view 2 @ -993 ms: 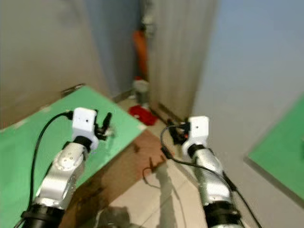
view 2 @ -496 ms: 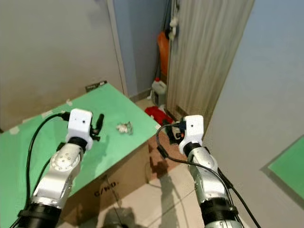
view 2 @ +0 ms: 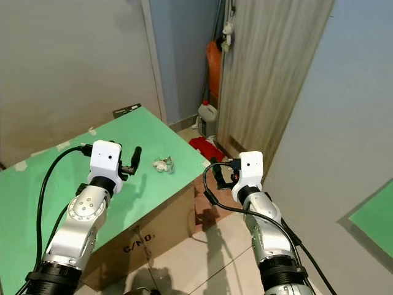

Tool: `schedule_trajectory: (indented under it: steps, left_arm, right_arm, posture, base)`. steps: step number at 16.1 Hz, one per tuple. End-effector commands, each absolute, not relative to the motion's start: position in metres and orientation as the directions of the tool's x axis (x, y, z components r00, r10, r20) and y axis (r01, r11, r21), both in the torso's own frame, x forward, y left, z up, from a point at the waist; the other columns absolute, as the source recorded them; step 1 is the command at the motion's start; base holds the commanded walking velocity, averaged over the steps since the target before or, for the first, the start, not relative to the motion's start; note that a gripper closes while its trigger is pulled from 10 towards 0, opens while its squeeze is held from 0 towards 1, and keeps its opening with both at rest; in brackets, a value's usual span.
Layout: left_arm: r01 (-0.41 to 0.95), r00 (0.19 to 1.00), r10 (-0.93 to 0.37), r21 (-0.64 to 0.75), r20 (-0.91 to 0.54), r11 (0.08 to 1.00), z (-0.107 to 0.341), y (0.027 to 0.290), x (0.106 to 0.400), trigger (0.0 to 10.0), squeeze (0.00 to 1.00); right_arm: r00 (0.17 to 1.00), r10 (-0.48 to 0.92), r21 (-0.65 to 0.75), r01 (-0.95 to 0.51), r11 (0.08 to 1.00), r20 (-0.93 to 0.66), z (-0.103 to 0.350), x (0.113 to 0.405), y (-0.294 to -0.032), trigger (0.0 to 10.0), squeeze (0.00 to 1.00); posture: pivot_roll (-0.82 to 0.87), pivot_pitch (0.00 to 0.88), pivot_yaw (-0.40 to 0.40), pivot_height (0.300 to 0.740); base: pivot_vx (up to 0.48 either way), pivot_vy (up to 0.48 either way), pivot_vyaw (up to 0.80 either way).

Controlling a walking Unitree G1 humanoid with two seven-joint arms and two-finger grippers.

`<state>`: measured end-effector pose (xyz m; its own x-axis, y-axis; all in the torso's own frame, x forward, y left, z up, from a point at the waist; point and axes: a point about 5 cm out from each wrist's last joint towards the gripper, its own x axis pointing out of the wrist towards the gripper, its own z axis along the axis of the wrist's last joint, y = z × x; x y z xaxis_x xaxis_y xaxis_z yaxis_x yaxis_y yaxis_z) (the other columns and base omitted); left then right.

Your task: Hang keys on a hook

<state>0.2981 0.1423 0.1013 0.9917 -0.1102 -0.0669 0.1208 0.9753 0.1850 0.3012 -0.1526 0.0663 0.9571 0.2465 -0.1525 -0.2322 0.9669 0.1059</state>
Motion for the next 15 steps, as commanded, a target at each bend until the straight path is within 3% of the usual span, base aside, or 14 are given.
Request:
schedule_trajectory:
  steps: [1, 5, 6, 7, 12, 15]
  left_arm:
    - [0.116, 0.992, -0.105, 0.179, -0.067, 0.977, 0.1022, 0.1434, 0.3010, 10.0, 1.00]
    - [0.138, 0.988, -0.123, 0.187, -0.090, 0.973, 0.0989, 0.1401, 0.3007, 10.0, 1.00]
    - [0.136, 0.988, -0.118, 0.190, -0.102, 0.972, 0.0974, 0.1405, 0.3014, 10.0, 0.31]
    - [0.126, 0.989, -0.108, 0.190, -0.102, 0.974, 0.0975, 0.1414, 0.3025, 10.0, 0.00]
    - [0.133, 0.989, -0.118, 0.207, -0.085, 0.969, 0.1005, 0.1370, 0.3043, 10.0, 0.00]
    - [0.120, 0.990, -0.105, 0.175, -0.092, 0.977, 0.0997, 0.1362, 0.3057, 10.0, 0.00]
  right_arm:
    - [0.959, 0.247, 0.092, -0.236, 0.967, -0.137, 0.0701, 0.3040, -0.1520, 10.0, 1.00]
    - [0.960, 0.242, 0.068, -0.234, 0.970, -0.139, 0.0695, 0.3030, -0.1517, 10.0, 1.00]
    - [0.961, 0.237, 0.056, -0.231, 0.971, -0.139, 0.0695, 0.3029, -0.1515, 10.0, 0.50]
    - [0.960, 0.244, 0.051, -0.239, 0.970, -0.141, 0.0694, 0.3027, -0.1504, 10.0, 0.00]
    - [0.951, 0.272, 0.027, -0.271, 0.962, -0.146, 0.0691, 0.3023, -0.1471, 10.0, 0.00]
    - [0.947, 0.285, 0.013, -0.287, 0.958, -0.148, 0.0697, 0.3015, -0.1448, 10.0, 0.00]
  posture:
    - [-0.04, 0.000, 0.034, 0.740]
    - [-0.04, 0.000, 0.039, 0.740]
    - [-0.04, 0.000, 0.039, 0.740]
    - [-0.04, 0.000, 0.040, 0.740]
    - [-0.04, 0.000, 0.040, 0.740]
    - [-0.04, 0.000, 0.039, 0.740]
  base:
    - [0.000, 0.000, 0.00]
    - [0.000, 0.000, 0.00]
    - [0.000, 0.000, 0.00]
    - [0.000, 0.000, 0.00]
    - [0.000, 0.000, 0.00]
    - [0.258, -0.185, 0.67]
